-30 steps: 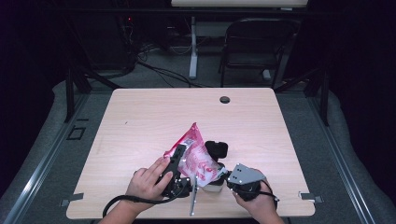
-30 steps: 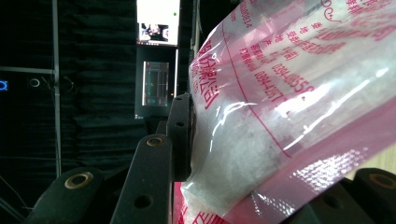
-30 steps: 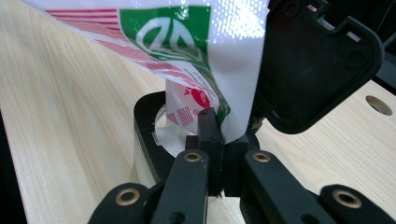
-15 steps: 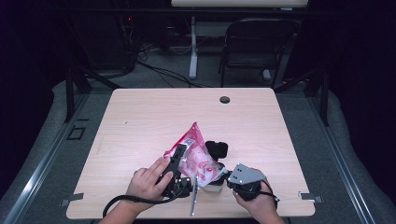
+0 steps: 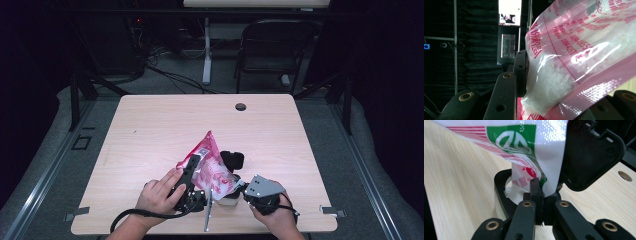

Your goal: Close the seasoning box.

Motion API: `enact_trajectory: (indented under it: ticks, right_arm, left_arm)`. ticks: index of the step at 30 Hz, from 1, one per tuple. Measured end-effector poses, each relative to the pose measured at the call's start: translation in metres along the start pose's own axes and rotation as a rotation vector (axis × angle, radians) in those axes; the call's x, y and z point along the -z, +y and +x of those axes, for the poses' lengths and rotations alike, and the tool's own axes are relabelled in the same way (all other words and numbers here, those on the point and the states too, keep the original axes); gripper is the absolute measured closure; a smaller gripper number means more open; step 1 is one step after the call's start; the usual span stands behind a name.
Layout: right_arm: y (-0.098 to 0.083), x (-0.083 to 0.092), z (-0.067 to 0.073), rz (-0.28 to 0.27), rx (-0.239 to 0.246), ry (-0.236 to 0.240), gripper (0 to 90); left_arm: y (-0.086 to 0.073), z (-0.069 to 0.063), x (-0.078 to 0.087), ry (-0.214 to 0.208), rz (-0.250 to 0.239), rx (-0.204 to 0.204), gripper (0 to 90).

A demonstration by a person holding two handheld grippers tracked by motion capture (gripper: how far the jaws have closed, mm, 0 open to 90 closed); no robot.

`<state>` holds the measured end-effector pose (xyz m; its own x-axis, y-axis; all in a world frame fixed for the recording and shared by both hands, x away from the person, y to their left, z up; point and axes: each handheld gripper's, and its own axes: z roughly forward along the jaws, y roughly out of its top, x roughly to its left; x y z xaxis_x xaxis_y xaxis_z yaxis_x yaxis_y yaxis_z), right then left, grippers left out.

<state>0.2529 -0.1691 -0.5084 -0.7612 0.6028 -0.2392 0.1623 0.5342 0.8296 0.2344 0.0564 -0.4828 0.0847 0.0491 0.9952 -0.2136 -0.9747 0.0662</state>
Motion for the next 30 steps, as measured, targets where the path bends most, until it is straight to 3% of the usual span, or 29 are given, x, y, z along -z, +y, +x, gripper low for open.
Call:
enact_trajectory:
  ticks: [30]
  right_arm:
    - [-0.0011, -0.0004, -0.0011, 0.005, -0.004, -0.003, 89.6]
  left_arm:
    - [0.0029, 0.0007, -0.0002, 0.003, -0.011, -0.005, 71.2]
